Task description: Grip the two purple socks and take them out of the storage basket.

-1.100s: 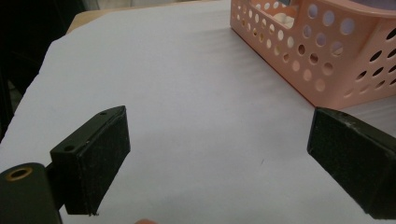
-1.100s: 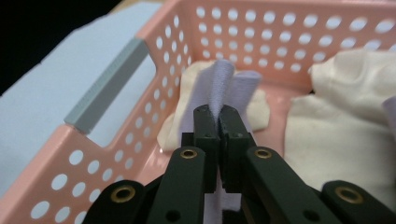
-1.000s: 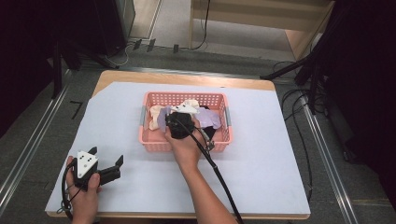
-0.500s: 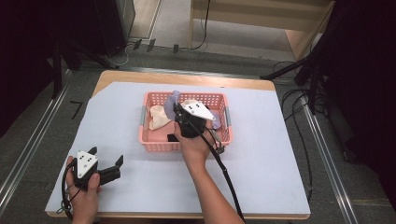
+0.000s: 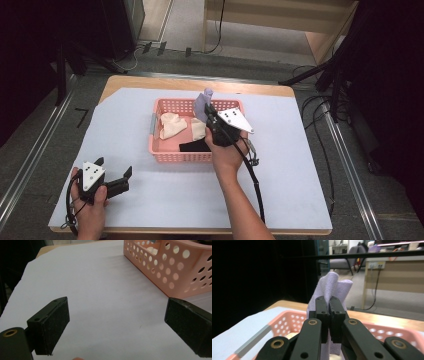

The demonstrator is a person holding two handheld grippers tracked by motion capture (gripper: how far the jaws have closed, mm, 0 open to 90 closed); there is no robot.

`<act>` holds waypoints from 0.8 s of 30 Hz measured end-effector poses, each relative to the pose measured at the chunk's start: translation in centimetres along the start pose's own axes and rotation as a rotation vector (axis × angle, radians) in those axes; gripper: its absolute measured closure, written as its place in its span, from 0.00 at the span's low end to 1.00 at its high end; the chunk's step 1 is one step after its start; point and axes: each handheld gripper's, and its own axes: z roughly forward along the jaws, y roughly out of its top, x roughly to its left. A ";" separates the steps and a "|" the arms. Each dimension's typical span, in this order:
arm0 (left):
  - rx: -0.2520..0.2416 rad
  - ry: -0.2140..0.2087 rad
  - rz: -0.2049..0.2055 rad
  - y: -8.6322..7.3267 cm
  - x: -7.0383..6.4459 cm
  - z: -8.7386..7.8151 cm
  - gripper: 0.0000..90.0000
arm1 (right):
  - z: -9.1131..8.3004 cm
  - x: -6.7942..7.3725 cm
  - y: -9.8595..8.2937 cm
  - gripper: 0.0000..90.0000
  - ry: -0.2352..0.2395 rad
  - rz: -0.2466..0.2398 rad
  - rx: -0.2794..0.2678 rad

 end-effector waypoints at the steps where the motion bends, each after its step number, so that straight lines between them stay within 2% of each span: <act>1: 0.000 0.000 0.001 0.0 0.0 0.0 0.07 | -0.2 -0.2 0.1 0.98 -0.006 0.002 -0.005; 11: 0.002 0.001 0.004 0.0 0.0 0.0 0.07 | -2.3 -3.4 0.8 0.98 -0.041 -0.008 -0.057; 18: -0.009 0.006 -0.003 0.0 -0.1 0.0 0.07 | -3.8 -6.0 1.1 0.98 -0.094 0.010 -0.082; 24: -0.006 0.005 0.003 0.0 -0.1 0.0 0.07 | -5.0 -8.4 0.9 0.98 -0.147 0.014 -0.079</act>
